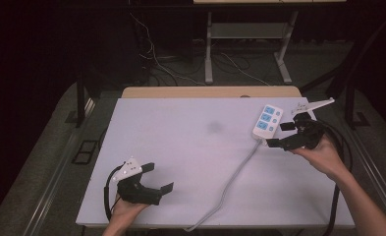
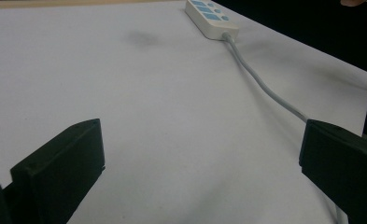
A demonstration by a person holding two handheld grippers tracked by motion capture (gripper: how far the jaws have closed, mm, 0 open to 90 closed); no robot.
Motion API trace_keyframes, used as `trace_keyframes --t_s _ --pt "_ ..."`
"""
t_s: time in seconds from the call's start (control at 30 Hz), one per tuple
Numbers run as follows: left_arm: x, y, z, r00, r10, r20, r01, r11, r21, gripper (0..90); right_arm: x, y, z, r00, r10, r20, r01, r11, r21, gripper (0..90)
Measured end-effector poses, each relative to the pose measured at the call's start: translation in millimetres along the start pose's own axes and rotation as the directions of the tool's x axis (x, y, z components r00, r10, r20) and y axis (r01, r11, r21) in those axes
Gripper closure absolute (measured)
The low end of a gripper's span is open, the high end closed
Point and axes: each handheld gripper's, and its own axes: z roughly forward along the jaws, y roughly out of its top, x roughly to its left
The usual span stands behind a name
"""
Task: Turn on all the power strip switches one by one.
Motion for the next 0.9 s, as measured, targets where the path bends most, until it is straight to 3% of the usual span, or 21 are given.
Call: trace_keyframes --t_s 0.9 --pt "0.6 0.0 -1.0 1.0 -0.006 0.002 0.006 1.0 -0.004 0.0 -46.5 0.4 12.2 0.995 0.094 0.033 -0.094 0.995 -0.022 4.9"
